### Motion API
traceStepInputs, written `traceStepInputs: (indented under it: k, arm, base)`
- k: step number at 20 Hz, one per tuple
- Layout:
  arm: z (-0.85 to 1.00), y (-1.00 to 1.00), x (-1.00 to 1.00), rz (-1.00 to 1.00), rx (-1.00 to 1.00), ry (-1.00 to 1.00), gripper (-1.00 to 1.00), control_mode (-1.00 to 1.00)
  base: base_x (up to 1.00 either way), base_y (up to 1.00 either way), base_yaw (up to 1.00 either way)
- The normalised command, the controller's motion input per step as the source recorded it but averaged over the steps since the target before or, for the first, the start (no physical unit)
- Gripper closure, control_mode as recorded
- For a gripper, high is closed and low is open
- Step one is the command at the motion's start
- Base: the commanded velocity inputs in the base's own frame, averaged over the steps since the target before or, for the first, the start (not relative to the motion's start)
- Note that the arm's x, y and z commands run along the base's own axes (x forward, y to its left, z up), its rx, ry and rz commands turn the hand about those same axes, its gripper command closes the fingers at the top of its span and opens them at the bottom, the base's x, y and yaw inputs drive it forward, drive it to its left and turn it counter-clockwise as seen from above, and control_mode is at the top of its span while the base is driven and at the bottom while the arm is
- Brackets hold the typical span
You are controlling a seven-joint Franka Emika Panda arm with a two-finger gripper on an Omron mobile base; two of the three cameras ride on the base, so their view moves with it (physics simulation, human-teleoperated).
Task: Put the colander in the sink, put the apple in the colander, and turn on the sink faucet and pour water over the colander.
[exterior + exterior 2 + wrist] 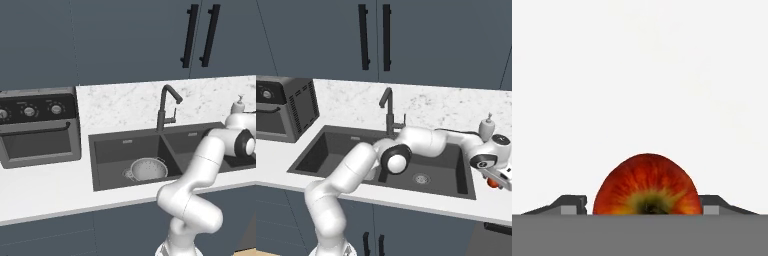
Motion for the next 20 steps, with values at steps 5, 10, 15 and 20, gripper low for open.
traceStepInputs:
  k: [5, 10, 15, 20]
  arm:
    - [-0.01, -0.01, -0.01, 0.0, 0.0, 0.0, 1.0, -1.0]
    - [0.12, 0.19, -0.19, 0.0, 0.0, 0.0, 1.0, -1.0]
    - [0.21, 0.45, -0.15, 0.0, 0.0, 0.0, 1.0, -1.0]
    - [0.17, 0.37, -0.12, 0.0, 0.0, 0.0, 1.0, -1.0]
  base:
    - [0.0, 0.0, 0.0]
    - [0.0, 0.0, 0.0]
    - [0.0, 0.0, 0.0]
    - [0.0, 0.0, 0.0]
